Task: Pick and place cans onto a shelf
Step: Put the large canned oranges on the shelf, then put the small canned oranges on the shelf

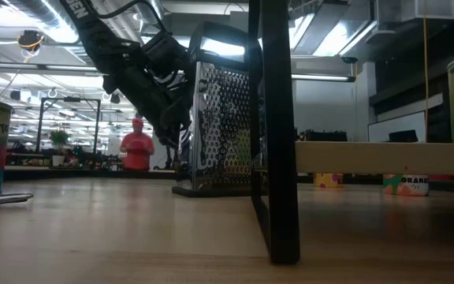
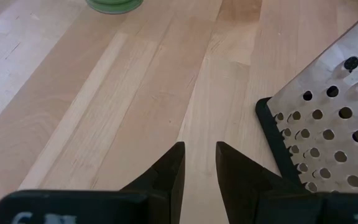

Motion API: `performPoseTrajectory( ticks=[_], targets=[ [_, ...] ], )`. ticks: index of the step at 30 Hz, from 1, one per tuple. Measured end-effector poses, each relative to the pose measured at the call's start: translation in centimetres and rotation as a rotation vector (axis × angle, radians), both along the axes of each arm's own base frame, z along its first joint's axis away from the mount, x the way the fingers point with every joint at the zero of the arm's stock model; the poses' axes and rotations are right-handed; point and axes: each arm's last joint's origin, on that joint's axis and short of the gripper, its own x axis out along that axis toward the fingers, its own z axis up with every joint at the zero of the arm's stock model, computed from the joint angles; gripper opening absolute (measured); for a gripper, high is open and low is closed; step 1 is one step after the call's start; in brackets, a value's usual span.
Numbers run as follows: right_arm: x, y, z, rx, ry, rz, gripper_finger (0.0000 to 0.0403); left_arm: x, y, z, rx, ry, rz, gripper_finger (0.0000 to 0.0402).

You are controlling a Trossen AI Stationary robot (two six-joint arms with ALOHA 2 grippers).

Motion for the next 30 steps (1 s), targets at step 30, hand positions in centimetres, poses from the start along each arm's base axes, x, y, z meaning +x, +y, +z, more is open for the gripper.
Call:
performPoseTrajectory(
  ticks=[30],
  targets=[
    [0.5,-0.2,5.6,-0.011,-0.122,-0.077,0.0123,0.0,0.0,0.0,0.003,-0.004,-0.001,0.0084]
  ],
)
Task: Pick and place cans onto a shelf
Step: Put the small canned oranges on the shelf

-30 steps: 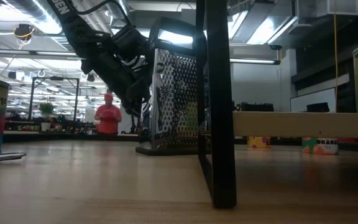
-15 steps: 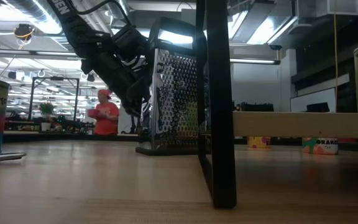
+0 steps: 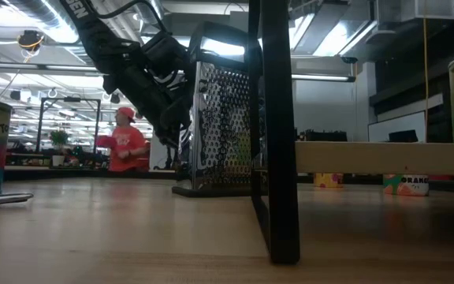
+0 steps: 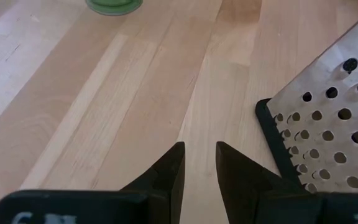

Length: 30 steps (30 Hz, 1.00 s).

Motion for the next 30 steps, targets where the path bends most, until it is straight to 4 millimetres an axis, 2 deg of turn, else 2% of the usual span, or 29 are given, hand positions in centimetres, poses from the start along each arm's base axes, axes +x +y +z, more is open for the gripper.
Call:
performPoseTrajectory(
  ticks=[7,14,20,30],
  targets=[
    [1.2,-3.0,2.5,-0.012,0.028,-0.204,0.0123,0.0,0.0,0.1,0.002,-0.006,0.000,0.0084],
    [2.3,-6.5,2.1,-0.034,0.199,-0.377,0.0123,0.1,0.0,1.0,0.025,-0.061,-0.005,0.0084],
    [3.1,-8.6,0.3,-0.043,0.349,-0.406,0.0123,-0.7,0.7,3.5,0.101,-0.129,0.020,0.0084],
    [3.4,-11.8,-4.5,-0.056,0.605,-0.374,0.0123,-3.2,0.3,8.8,0.196,-0.262,0.008,0.0084]
  ],
)
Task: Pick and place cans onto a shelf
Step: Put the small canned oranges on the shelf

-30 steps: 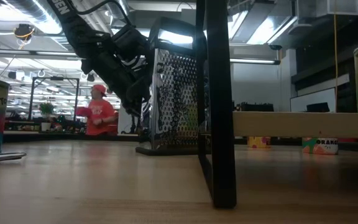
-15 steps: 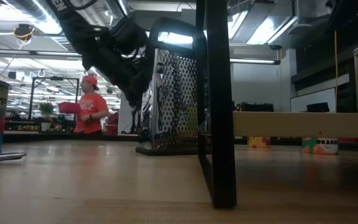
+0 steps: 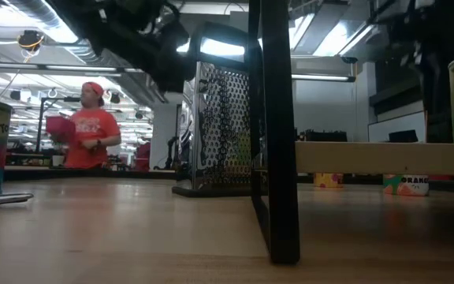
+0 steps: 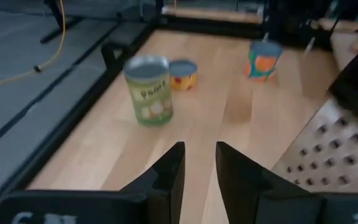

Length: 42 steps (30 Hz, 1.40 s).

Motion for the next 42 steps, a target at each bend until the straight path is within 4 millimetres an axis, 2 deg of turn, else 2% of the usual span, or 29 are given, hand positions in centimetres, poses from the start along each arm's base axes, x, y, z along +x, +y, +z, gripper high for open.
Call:
performPoseTrajectory(
  ticks=[6,12,21,42],
  targets=[
    [0.5,-1.8,-2.6,0.040,0.037,0.083,0.0123,-0.7,-0.9,1.5,0.017,-0.046,-0.024,0.0084],
    [0.7,-3.7,-4.1,0.037,0.052,0.116,0.0123,-0.6,-1.6,1.5,0.015,-0.041,-0.048,0.0084],
    [0.8,-5.0,-4.2,0.090,0.045,0.083,0.0123,-0.6,-1.7,1.2,0.006,-0.006,-0.055,0.0084],
    [0.9,-5.6,-4.7,0.137,0.039,0.070,0.0122,-0.6,-1.8,1.1,0.009,-0.001,-0.057,0.0084]
  ],
)
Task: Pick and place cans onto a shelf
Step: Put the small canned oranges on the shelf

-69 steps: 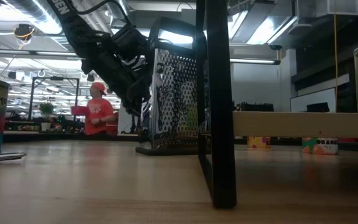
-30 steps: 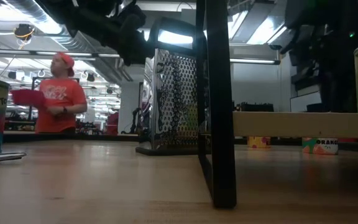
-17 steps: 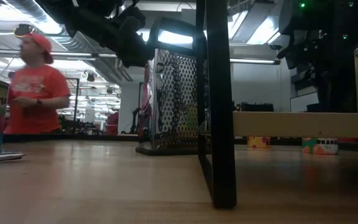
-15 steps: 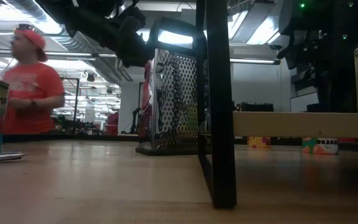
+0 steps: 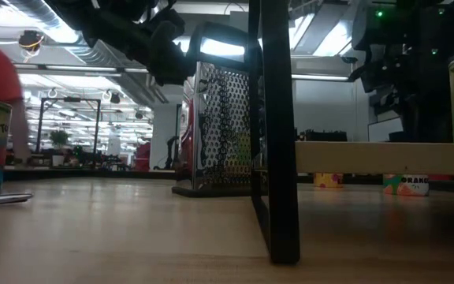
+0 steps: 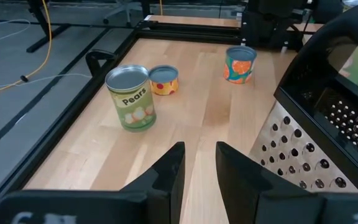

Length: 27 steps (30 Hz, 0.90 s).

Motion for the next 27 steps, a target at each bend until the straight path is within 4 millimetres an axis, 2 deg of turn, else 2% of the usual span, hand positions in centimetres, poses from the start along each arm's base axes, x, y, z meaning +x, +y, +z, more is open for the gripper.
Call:
performPoseTrajectory(
  ticks=[8,27],
  targets=[
    [0.1,0.0,-0.1,-0.006,0.009,-0.001,0.0122,0.0,0.0,0.0,0.000,0.000,0.000,0.0084],
    [1.4,-0.1,-2.5,-0.002,0.156,-0.003,0.0122,0.0,0.0,0.0,0.000,0.000,0.000,0.0084]
  ],
)
